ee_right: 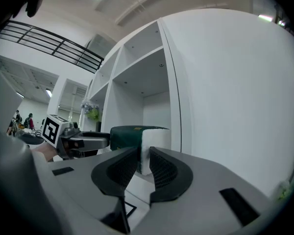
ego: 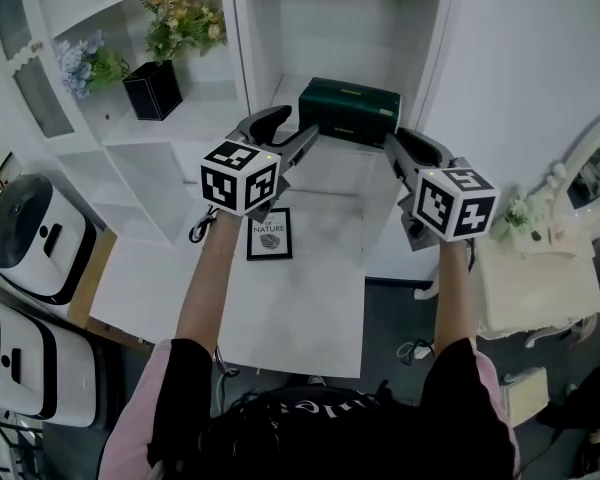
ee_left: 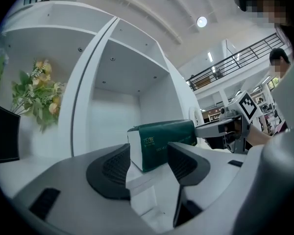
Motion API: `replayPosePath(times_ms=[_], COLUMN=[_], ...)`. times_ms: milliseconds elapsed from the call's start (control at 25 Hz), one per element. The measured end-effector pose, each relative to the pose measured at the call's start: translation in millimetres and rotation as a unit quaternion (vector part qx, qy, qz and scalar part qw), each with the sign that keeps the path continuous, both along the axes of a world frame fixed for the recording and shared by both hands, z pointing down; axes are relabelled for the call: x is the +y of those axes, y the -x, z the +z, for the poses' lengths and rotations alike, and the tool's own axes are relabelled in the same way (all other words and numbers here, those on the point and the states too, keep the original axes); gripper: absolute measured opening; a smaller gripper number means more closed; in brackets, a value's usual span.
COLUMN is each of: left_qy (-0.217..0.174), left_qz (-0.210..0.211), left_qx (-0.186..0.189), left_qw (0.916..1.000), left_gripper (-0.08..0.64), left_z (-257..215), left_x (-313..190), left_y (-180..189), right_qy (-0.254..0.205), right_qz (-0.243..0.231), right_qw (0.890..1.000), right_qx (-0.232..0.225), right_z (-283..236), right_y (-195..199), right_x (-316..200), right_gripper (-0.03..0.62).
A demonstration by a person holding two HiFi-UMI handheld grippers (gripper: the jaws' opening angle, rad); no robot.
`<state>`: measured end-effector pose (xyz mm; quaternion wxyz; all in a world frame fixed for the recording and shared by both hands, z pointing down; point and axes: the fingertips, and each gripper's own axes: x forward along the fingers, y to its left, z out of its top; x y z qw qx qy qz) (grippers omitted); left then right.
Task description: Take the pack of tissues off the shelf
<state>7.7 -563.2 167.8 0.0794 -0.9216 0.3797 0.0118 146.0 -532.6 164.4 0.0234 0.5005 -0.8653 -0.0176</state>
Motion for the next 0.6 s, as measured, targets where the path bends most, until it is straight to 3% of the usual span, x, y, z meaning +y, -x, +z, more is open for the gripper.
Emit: replayPosePath(times_ms=[240,600], left_qy=[0.021,0.001], left_qz=[0.032,0.011], left_qx=[0.017,-0.013], left_qw=[0.9991,0.9999], left_gripper=[0.232,0.204], left_z=[0,3], left_x=[-1,15], left_y=[-22,-22], right_qy=[0.0,-0.016], right_qz=[0.0,0.012], right_qw=[1.0,1.0], right_qx=[-0.002,-0.009], right_z=[1,2], right_y=[-7,-10], right_x=[7,17], right_gripper=[0.099,0.095])
